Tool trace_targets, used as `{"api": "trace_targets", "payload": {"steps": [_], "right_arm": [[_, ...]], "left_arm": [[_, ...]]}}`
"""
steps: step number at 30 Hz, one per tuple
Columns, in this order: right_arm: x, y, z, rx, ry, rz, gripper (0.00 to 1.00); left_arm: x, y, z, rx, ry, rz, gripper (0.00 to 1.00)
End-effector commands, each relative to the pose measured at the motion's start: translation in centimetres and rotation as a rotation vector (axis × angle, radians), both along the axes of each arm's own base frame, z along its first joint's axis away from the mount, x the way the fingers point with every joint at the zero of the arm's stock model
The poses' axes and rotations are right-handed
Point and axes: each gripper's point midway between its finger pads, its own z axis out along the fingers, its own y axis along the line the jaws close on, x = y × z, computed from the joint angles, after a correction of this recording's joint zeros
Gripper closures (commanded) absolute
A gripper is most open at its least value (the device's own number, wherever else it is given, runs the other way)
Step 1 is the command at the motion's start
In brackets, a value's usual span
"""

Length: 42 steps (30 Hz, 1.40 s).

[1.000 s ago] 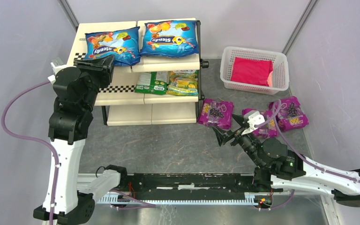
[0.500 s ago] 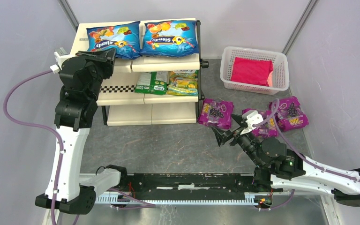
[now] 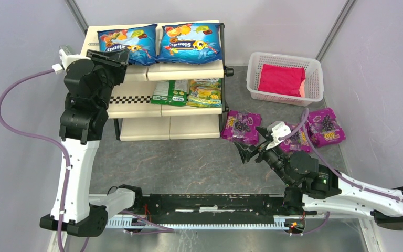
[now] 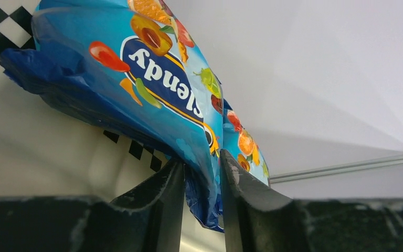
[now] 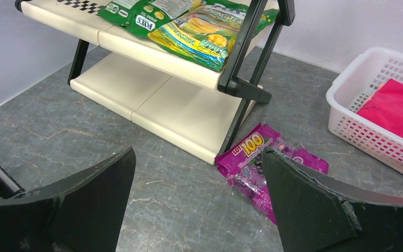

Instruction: Place and organize the candy bags onto the shelf

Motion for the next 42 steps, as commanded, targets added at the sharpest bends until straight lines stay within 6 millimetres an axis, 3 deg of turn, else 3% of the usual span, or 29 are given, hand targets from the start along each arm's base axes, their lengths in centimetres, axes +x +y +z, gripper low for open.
{"api": "trace_targets", "payload": {"steps": [1, 6, 11, 16, 18, 22, 27, 31, 36, 42], "right_arm": [[-0.1, -0.3, 2.1, 0.056, -0.008, -0.002, 0.02], [-0.1, 0.0, 2.1, 0.063, 0.001, -0.001, 0.03], [0.0, 0.4, 2.0, 0.066, 0.003, 0.0, 0.02], [0.2, 0.9, 2.0, 0.045, 0.003, 0.002, 0.03], [0.1, 0.9, 2.1, 0.05, 0.004, 0.004, 0.03], [0.0, 0.9, 2.3, 0.076, 0.003, 0.011, 0.02], [0.1, 0.8, 1.4, 0.064, 0.016, 0.002, 0.02], [0.1, 1.2, 0.4, 0.025, 0.034, 0.001, 0.02], [0.3, 1.7, -1.3, -0.027, 0.065, -0.011, 0.02], [0.9, 2.2, -5.8, -0.056, 0.118, -0.058, 0.02]], "left_arm": [[-0.3, 0.7, 3.4, 0.093, -0.1, 0.015, 0.65], [0.6, 1.1, 2.4, 0.106, -0.069, 0.012, 0.73], [0.4, 2.2, 2.3, 0.139, -0.063, 0.042, 0.73], [0.5, 1.9, 1.4, 0.178, -0.038, 0.014, 0.7], [0.4, 1.3, 1.1, 0.182, -0.027, -0.024, 0.64], [-1.2, -0.3, 1.4, 0.182, -0.04, -0.125, 0.41], [-5.3, -2.2, 2.4, 0.232, -0.114, -0.26, 0.07], [-8.8, -3.4, 2.1, 0.335, -0.151, -0.364, 0.0], [-12.6, -5.4, -1.1, 0.43, -0.169, -0.527, 0.0], [-16.0, -8.9, -9.2, 0.319, -0.151, -0.792, 0.0]]}}
